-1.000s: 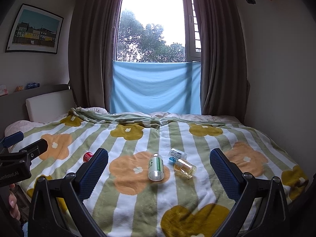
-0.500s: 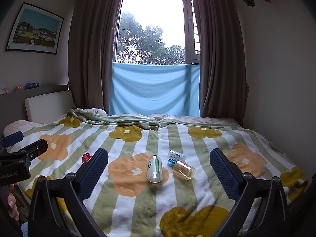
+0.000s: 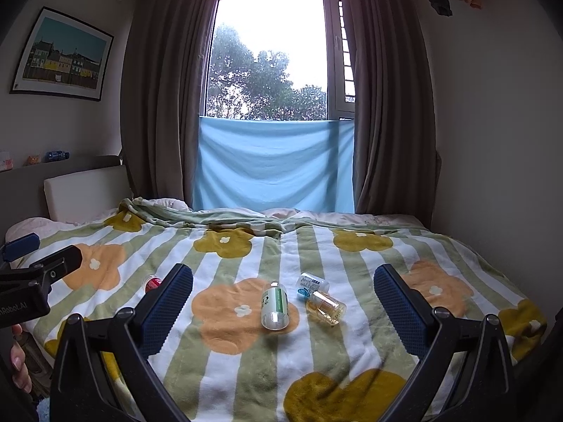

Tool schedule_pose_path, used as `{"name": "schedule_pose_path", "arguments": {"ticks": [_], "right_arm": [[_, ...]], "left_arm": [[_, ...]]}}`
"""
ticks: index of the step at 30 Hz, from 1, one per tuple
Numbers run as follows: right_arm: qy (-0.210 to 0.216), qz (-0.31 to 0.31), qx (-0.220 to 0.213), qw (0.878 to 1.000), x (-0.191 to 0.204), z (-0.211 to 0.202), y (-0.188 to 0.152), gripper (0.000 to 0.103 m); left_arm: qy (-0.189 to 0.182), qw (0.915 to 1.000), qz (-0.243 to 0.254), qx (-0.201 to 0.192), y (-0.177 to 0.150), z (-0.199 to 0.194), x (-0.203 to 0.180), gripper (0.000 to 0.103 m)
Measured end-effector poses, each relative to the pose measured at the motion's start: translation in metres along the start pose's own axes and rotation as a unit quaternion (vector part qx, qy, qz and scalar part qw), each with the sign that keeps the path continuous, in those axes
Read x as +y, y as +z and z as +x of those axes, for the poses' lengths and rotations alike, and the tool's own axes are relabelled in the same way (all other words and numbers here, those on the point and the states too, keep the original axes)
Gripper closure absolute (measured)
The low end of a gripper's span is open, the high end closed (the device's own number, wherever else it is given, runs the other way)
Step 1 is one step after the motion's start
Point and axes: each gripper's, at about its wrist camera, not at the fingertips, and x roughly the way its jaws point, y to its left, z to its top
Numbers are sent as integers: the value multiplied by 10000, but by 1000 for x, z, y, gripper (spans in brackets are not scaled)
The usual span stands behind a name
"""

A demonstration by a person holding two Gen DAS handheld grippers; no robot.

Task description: Flip cup upside down

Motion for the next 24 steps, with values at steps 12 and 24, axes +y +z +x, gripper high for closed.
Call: {"name": "schedule_pose_path", "arguments": {"ticks": [12, 24], "right_arm": [[-6, 0, -27, 10000, 2, 0, 5, 0], [-20, -9, -27, 10000, 4, 1, 8, 0]], "left_arm": [[-3, 10000, -5, -13, 2, -3, 2, 0], [-1, 10000, -20, 42, 3, 1, 1, 0]]}}
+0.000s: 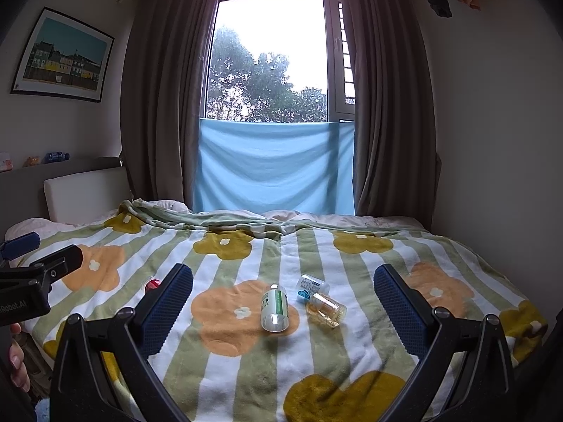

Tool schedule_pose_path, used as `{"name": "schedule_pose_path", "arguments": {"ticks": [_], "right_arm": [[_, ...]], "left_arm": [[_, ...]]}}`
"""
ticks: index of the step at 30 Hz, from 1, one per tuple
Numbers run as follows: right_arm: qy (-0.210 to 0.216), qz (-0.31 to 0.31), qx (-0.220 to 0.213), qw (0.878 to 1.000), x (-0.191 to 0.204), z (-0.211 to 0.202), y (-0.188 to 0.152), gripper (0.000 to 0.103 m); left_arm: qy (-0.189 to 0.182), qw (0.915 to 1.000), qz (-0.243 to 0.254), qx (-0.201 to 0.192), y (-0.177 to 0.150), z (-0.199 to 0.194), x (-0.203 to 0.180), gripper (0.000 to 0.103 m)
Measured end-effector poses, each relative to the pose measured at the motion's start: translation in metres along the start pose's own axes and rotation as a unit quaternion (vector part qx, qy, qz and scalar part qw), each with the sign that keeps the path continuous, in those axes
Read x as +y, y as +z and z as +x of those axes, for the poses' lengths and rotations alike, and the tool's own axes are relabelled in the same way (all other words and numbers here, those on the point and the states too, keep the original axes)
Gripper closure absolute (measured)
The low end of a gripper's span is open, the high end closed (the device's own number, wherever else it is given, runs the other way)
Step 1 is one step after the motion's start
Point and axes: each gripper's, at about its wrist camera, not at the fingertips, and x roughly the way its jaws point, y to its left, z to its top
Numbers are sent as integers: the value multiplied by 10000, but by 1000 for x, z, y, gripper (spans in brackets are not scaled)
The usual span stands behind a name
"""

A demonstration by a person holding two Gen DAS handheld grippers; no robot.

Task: Flip cup upside down
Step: 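Reach the left gripper to the red-labelled bottle and grasp its middle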

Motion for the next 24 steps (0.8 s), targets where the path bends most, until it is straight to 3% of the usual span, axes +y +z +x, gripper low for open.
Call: {"name": "schedule_pose_path", "arguments": {"ticks": [7, 13, 20, 24], "right_arm": [[13, -40, 121, 9999, -2, 9, -14, 0], [16, -86, 323, 9994, -7, 29, -31, 0], [129, -90, 738, 9972, -10, 73, -58, 0], [188, -123, 979, 9949, -10, 102, -76, 0]], "left_arm": [[15, 9988, -260, 410, 5, 35, 9, 0], [224, 9927, -505, 1075, 16, 119, 28, 0], [700, 9762, -804, 1890, 13, 248, 64, 0], [935, 9582, -1113, 2465, -5, 317, 90, 0]]}}
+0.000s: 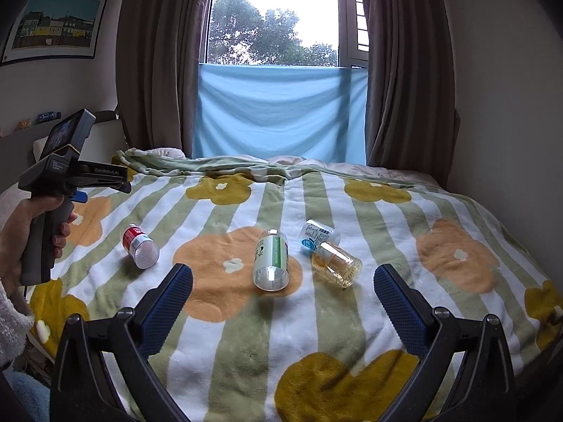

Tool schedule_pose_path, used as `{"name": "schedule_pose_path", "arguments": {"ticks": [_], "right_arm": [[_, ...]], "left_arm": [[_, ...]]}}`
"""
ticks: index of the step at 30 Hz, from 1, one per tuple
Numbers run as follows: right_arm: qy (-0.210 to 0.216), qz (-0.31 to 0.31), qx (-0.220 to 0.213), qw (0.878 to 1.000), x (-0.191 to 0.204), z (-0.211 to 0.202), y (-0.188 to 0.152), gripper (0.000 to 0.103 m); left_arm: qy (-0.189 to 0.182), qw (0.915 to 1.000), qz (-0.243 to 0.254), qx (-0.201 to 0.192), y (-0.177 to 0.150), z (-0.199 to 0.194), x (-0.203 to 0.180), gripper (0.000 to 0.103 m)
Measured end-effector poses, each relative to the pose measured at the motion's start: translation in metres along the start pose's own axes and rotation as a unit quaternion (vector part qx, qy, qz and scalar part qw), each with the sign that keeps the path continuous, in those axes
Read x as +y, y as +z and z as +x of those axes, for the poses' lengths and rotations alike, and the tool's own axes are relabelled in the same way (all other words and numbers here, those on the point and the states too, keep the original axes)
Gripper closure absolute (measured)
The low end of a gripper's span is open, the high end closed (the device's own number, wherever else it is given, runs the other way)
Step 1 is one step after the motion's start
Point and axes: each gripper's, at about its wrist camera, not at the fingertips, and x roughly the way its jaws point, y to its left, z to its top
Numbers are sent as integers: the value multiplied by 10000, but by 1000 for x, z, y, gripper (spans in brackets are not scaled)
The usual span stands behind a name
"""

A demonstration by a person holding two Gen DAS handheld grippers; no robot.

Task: Flip cup upside down
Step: 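Reach the left gripper to the red-labelled bottle and grasp its middle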

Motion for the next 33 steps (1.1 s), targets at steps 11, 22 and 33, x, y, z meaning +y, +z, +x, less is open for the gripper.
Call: {"name": "schedule_pose_path", "arguments": {"ticks": [11, 22, 33], "right_arm": [[106, -365, 274, 9989, 9, 55, -24, 0], [880, -629, 1008, 9890, 29, 95, -52, 0], [1004, -562, 1428, 9830, 28, 106, -62, 0]], "left_arm": [[402, 9848, -977, 1375, 12, 142, 37, 3], [390, 9797, -910, 1743, 7, 174, 32, 32], [-30, 9846, -589, 1643, 1, 157, 17, 33]]}}
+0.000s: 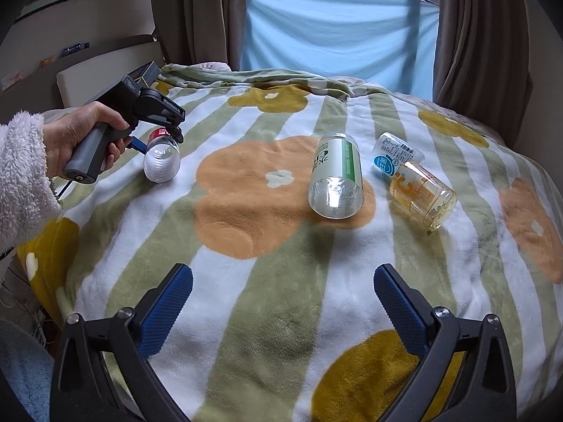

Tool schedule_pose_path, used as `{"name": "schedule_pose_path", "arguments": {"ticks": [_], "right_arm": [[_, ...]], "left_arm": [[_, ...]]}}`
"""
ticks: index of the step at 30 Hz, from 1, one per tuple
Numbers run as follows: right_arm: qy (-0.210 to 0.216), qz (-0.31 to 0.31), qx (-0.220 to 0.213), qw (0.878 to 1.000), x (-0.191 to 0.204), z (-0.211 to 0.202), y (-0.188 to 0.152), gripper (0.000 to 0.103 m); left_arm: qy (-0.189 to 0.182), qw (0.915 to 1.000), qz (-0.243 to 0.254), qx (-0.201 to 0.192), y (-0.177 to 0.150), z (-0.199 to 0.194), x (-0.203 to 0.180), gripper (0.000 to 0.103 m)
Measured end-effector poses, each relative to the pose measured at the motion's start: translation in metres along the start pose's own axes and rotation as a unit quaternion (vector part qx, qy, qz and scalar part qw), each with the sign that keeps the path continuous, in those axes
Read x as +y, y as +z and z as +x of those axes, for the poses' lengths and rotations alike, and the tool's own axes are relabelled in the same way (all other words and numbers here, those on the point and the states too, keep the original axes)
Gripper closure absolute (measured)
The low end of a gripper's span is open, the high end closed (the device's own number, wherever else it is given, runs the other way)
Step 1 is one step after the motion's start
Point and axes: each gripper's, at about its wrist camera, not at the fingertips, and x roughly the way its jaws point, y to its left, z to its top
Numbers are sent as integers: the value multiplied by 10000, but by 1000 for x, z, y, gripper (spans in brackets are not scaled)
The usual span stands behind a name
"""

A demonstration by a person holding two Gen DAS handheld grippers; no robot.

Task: Flip cup upside down
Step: 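Reach the left gripper to the red-labelled bottle and grasp its middle, then lift the red-labelled bottle with the left gripper and lower it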

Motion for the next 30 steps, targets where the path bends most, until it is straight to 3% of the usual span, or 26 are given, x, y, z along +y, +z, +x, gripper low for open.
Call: {"name": "schedule_pose_path", "arguments": {"ticks": [9, 18, 25, 30], "right_arm": [[53, 33, 118, 9999, -5, -10, 7, 0], [195, 14, 284, 9994, -10, -30, 10, 0], [392, -3, 455, 9982, -13, -35, 8, 0], [538, -54, 554, 9970, -13, -37, 6, 0]], "left_arm": [[-376, 9945, 963, -178, -52, -57, -45, 34], [-778, 9800, 1829, 121, -139, -93, -91, 34], [-808, 9744, 2050, 445, -186, -88, -102, 34], [-668, 9749, 2049, 561, -201, -71, -102, 34]]}}
